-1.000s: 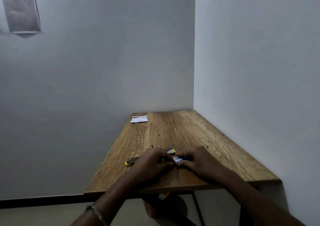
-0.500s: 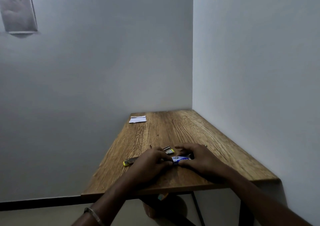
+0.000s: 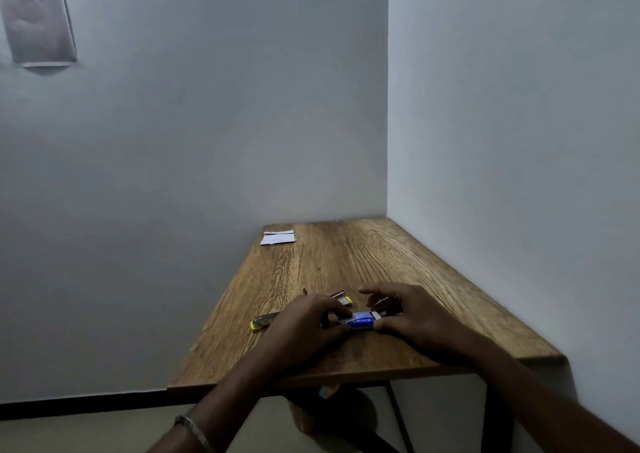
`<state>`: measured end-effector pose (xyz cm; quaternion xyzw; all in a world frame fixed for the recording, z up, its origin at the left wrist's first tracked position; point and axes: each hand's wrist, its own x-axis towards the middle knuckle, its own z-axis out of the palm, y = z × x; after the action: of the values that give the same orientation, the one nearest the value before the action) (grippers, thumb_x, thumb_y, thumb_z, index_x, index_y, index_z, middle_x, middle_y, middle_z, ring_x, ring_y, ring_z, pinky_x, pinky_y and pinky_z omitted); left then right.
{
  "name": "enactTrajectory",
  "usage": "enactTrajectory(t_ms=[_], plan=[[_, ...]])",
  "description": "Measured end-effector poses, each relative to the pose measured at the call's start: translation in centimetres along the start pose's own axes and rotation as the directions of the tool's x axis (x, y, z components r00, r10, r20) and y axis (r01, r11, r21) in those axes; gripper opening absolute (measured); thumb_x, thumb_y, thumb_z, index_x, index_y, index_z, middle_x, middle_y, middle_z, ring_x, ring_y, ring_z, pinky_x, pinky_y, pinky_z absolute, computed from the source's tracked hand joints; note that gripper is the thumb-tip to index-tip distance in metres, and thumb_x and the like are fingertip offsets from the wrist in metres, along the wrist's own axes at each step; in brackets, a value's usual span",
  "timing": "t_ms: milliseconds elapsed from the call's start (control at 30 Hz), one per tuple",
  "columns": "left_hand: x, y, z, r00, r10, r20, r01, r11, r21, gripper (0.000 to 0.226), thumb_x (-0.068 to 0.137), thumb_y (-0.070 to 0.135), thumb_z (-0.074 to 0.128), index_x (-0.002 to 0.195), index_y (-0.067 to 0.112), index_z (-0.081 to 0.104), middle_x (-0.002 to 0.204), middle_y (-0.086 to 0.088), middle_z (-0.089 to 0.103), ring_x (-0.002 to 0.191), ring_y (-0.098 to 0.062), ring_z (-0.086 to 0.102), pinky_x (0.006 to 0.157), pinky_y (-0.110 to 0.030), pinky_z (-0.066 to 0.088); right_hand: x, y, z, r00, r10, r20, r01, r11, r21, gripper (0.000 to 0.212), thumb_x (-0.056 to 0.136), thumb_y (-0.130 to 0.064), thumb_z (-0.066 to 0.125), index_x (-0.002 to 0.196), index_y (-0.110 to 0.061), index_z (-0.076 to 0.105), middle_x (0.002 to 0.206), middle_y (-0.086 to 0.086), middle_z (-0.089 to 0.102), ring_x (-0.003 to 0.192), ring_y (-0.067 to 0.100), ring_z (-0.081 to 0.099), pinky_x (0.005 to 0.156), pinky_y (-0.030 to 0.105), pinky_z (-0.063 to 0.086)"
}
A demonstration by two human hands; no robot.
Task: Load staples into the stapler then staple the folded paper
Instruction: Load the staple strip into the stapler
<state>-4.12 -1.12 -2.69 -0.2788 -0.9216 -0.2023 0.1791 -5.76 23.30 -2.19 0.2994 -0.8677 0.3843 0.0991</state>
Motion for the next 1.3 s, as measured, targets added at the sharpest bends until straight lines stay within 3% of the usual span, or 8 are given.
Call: enactTrajectory(t_ms=[300, 433, 600, 767, 867, 1067, 1300], plan=[[-0.2, 0.1, -0.1, 1.0, -0.019, -0.005, 0.018, 1.0, -0.017, 0.033, 0.088, 0.045, 0.065, 0.119, 0.034, 0.068, 0.106, 0.014, 0.07, 0.085, 0.0, 0.062, 0.074, -0.026, 0.056, -0.2, 0.6, -0.9, 1.0, 0.021, 0.009, -0.021, 1.0, 0.014, 0.054, 0.079, -0.02, 0.082, 0.125, -0.041, 0.064, 0.11, -0.017, 0.069, 0.104, -0.01, 0.064, 0.085, 0.011, 0.053], [-0.3, 0.3, -0.2, 1.0, -0.018, -0.003, 0.018, 1.0, -0.015, 0.034, 0.087, 0.046, 0.064, 0.118, 0.034, 0.068, 0.103, 0.014, 0.07, 0.083, 0.001, 0.062, 0.073, -0.026, 0.056, 0.1, 0.4, -1.3, 0.999, 0.019, 0.045, -0.017, 0.999, -0.04, 0.038, 0.082, -0.019, 0.08, 0.113, -0.036, 0.069, 0.109, -0.018, 0.069, 0.102, -0.01, 0.064, 0.084, 0.012, 0.053], [-0.2, 0.3, -0.2, 1.0, -0.03, -0.005, 0.03, 1.0, -0.004, 0.035, 0.086, 0.05, 0.063, 0.118, 0.035, 0.068, 0.1, 0.013, 0.07, 0.081, 0.0, 0.061, 0.071, -0.027, 0.056, 1.4, -0.5, -2.0, 0.995, -0.019, 0.095, 0.034, 0.988, -0.154, 0.012, 0.088, -0.019, 0.072, 0.094, -0.027, 0.077, 0.092, -0.015, 0.073, 0.088, -0.005, 0.066, 0.076, 0.013, 0.048], [-0.3, 0.3, -0.2, 0.999, -0.04, -0.015, 0.04, 0.999, 0.013, 0.033, 0.087, 0.047, 0.065, 0.117, 0.035, 0.069, 0.102, 0.013, 0.07, 0.083, -0.001, 0.061, 0.074, -0.03, 0.056, 3.0, -1.8, -2.9, 0.96, -0.002, 0.278, 0.088, 0.951, -0.295, 0.016, 0.087, -0.017, 0.073, 0.102, -0.02, 0.079, 0.098, -0.008, 0.076, 0.091, 0.003, 0.069, 0.082, 0.021, 0.056], [-0.4, 0.4, -0.2, 0.999, -0.038, -0.022, 0.038, 0.999, 0.019, 0.034, 0.087, 0.048, 0.065, 0.117, 0.035, 0.069, 0.101, 0.012, 0.071, 0.083, -0.001, 0.062, 0.074, -0.029, 0.055, 3.9, -2.4, -3.2, 0.941, 0.023, 0.338, 0.109, 0.923, -0.369, 0.017, 0.088, -0.021, 0.073, 0.103, -0.016, 0.079, 0.098, -0.005, 0.077, 0.084, 0.001, 0.068, 0.074, 0.016, 0.053], [-0.5, 0.5, -0.3, 0.999, -0.043, -0.022, 0.043, 0.999, 0.008, 0.035, 0.086, 0.049, 0.064, 0.118, 0.035, 0.069, 0.103, 0.012, 0.071, 0.083, -0.001, 0.062, 0.074, -0.029, 0.056, 4.5, -2.7, -3.3, 0.925, 0.06, 0.376, 0.11, 0.903, -0.415, 0.019, 0.087, -0.024, 0.075, 0.103, -0.015, 0.078, 0.098, -0.005, 0.076, 0.079, -0.001, 0.065, 0.069, 0.012, 0.049], [-0.5, 0.7, -0.4, 0.999, -0.047, -0.019, 0.047, 0.999, 0.001, 0.034, 0.087, 0.048, 0.066, 0.118, 0.035, 0.069, 0.106, 0.013, 0.07, 0.085, -0.001, 0.061, 0.076, -0.029, 0.055, 4.3, -2.0, -2.8, 0.949, -0.031, 0.313, 0.146, 0.925, -0.351, 0.009, 0.092, -0.02, 0.07, 0.098, -0.017, 0.075, 0.086, -0.016, 0.066, 0.076, -0.006, 0.062, 0.069, 0.009, 0.045]])
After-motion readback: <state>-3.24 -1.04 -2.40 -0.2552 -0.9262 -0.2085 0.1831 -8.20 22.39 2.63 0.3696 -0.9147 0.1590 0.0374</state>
